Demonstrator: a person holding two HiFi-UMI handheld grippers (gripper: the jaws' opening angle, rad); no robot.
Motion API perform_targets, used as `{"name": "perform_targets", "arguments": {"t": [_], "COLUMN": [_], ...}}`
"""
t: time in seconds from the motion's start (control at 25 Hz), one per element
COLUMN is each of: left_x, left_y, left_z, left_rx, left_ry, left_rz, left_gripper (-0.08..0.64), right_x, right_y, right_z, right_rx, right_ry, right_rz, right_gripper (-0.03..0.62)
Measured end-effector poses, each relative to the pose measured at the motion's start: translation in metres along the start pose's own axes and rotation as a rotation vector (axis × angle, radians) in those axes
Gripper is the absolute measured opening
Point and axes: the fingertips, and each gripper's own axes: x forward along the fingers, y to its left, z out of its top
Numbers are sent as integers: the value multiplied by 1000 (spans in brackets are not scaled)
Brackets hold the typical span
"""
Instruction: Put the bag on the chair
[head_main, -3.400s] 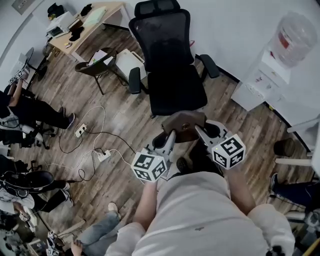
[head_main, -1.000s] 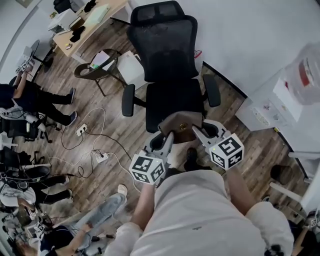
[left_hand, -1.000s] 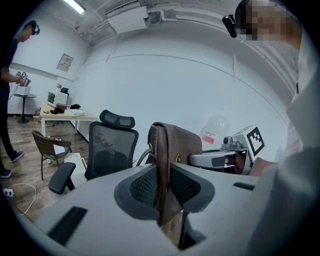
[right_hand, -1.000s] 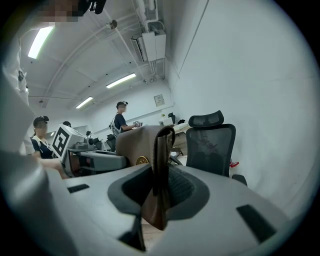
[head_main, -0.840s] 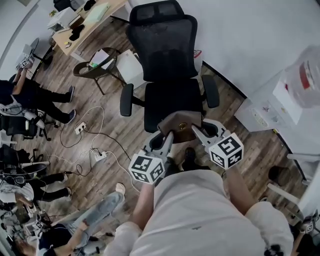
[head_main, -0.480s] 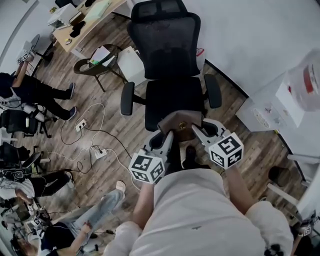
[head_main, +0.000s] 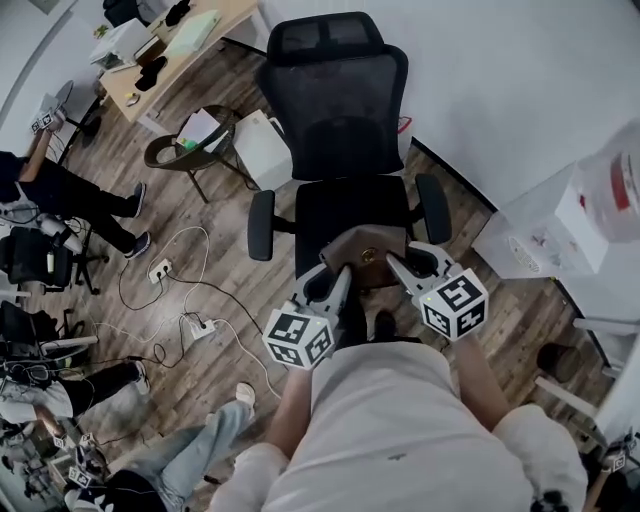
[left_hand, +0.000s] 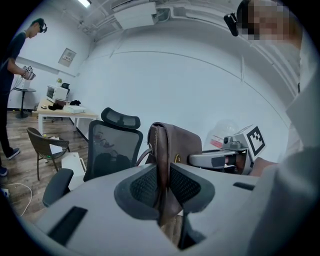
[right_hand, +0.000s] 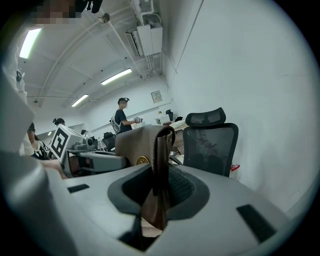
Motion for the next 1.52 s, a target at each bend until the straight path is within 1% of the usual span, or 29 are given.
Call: {"name": "perform_targets", "arguments": {"t": [0.32,0.56,0.84,1.0,1.24,1.52], "left_x": [25,43,63,77,95,109], "left_y": [52,88,127,143,161,175], "left_z": [30,42,58,61,61,56], "left_rx": [-4,-6,27,38,52,58], "left_ry": [15,43,78,100,140,164], "left_rz": [-27,-56,-103,-130,-161,-167], "left_gripper": [61,61,61,61,60,55], "right_x": [52,88,124,140,159,174], "right_y": [-17,-29,-42,-53,-67,-79], "right_z": [29,41,52,53,52,47], "right_rx": [14,31,59,75,84,86], "right_ry": [17,33,29,31,62,87], "right_rz": [-34,-61,-112,-140,-171,-181], "right_gripper": [77,78,80,81,81,81]}}
